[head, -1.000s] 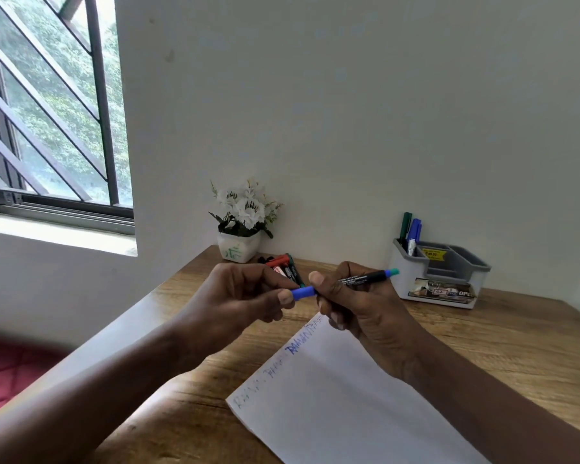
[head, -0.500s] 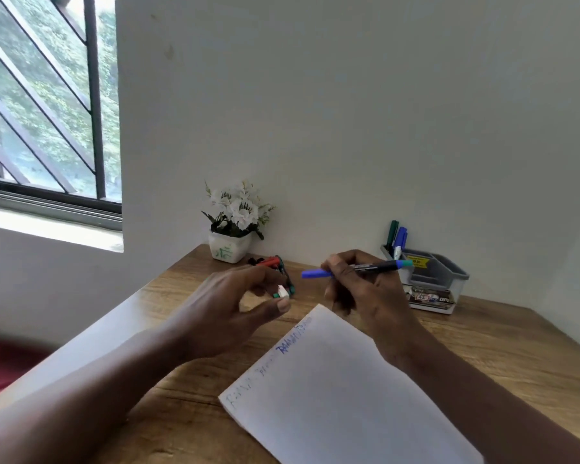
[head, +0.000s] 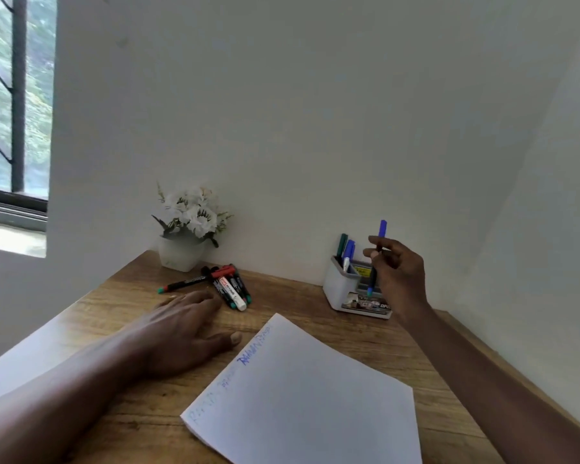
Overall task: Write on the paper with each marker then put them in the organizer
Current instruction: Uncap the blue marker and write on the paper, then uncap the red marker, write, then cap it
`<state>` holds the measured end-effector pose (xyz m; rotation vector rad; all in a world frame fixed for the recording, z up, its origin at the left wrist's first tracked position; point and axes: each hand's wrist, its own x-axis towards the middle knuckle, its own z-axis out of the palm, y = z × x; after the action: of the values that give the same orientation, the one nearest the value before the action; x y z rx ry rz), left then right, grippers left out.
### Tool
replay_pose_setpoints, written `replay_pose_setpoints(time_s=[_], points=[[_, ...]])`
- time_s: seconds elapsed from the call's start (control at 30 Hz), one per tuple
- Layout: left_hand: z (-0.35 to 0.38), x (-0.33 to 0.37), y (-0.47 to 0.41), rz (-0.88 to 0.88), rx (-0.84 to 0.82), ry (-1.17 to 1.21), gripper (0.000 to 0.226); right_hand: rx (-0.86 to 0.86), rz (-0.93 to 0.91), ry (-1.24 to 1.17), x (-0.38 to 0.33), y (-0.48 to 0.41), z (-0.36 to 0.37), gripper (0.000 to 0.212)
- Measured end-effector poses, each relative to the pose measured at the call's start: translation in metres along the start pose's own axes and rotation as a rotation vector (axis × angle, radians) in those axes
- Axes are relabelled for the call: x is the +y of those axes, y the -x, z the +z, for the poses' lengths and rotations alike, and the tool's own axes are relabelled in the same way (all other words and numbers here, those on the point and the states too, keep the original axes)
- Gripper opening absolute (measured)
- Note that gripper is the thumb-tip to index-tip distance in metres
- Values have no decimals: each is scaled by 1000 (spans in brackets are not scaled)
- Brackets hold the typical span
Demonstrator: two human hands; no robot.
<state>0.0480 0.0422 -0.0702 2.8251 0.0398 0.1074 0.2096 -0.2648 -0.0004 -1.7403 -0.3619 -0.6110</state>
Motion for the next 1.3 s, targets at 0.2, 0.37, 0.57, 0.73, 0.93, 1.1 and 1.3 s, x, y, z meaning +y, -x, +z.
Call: replay_pose_setpoints(time_s=[0.2,0.37,0.57,0.73,0.93,1.1,1.3], points=[[0,1,-4,14,0,-36,96,113,-46,104,-4,-45,16,67],[-1,-2,-5,12,-28,-24,118,84,-38,201,-3,-64,32,83],[-4,1,-6,11,-31,-25,115,-11,-105,436,26,-64,42,58],[-5,1,-5,11,-22,-13,120,-214,-114,622,43,-63,38,35],[-7,4,-1,6,-29,-1,116,-120,-196,593,28,-51,26,46],[-6,5,-1,8,-23,-26,95,-143,-499,465,-6,-17,42,28],[-4,6,0,20,1,-34,87,-542,-245,352,-27,11,103,11]])
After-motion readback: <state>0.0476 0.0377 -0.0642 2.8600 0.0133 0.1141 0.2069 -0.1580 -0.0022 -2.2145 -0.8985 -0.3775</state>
